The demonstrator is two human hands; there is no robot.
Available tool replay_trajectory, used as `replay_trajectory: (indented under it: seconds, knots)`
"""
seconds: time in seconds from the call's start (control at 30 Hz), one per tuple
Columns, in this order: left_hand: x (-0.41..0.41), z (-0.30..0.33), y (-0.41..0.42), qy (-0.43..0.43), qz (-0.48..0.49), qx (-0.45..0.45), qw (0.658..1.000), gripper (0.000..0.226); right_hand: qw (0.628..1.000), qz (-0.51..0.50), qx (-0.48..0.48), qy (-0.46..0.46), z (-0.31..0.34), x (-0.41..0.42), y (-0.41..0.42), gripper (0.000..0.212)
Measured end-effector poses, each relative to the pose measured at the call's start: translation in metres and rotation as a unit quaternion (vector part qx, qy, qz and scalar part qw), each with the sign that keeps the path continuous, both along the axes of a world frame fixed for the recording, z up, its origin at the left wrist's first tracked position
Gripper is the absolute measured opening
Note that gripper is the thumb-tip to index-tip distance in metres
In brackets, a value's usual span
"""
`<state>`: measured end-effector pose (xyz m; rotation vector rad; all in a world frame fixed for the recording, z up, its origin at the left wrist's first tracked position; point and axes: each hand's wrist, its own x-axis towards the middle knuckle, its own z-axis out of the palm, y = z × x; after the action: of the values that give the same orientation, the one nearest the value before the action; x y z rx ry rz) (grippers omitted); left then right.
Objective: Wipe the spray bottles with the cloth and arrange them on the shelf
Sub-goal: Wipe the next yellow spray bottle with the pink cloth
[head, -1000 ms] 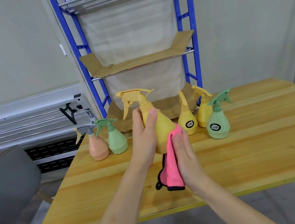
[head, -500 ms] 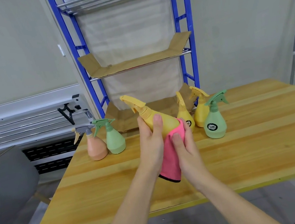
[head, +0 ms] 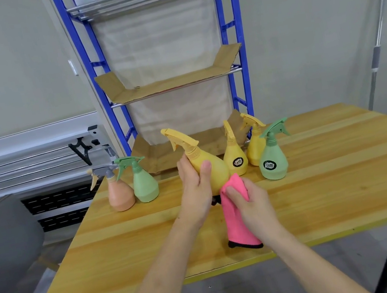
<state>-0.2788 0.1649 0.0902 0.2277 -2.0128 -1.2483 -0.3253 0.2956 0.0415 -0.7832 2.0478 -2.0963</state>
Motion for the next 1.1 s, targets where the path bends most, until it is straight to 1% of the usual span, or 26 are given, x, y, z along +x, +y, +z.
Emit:
replay_trajectory:
  seconds: [0.07,0.13,0.33,0.5,0.63,0.8,0.87,0.97,1.1]
  knots:
    - [-0.003,-0.003,-0.002,0.009,0.022,-0.024,0.999,0.036,1.000,-0.001,0.015,0.026,-0.003,-0.007,0.011,0.009]
    - [-0.009,-0.010,-0.004,0.001,0.038,-0.042,0.998,0.048,0.999,-0.004,0.027,0.045,-0.005,-0.015,0.021,0.012]
    - [-0.032,-0.050,0.005,-0.095,0.061,-0.044,0.993,0.058,0.997,-0.053,0.030,0.037,-0.005,-0.030,0.045,0.017]
    - [-0.051,-0.071,0.019,-0.152,0.070,-0.045,0.985,0.066,0.996,-0.052,0.061,0.040,-0.009,-0.045,0.057,0.024]
    - [-0.060,-0.074,0.024,-0.162,0.081,-0.037,0.983,0.072,0.994,-0.053,0.083,0.035,-0.016,-0.054,0.064,0.031]
    - [-0.056,-0.081,0.028,-0.212,0.119,-0.112,0.963,0.075,0.987,-0.063,0.129,0.065,-0.014,-0.056,0.072,0.046]
    - [-0.056,-0.086,0.029,-0.207,0.118,-0.119,0.964,0.076,0.988,-0.064,0.124,0.073,-0.014,-0.056,0.074,0.049]
    - [-0.064,-0.087,0.029,-0.201,0.108,-0.116,0.967,0.079,0.987,-0.092,0.094,0.093,-0.016,-0.061,0.074,0.050]
    - [-0.086,-0.084,0.035,-0.205,0.097,-0.123,0.966,0.073,0.989,-0.124,0.031,0.076,-0.019,-0.070,0.078,0.052]
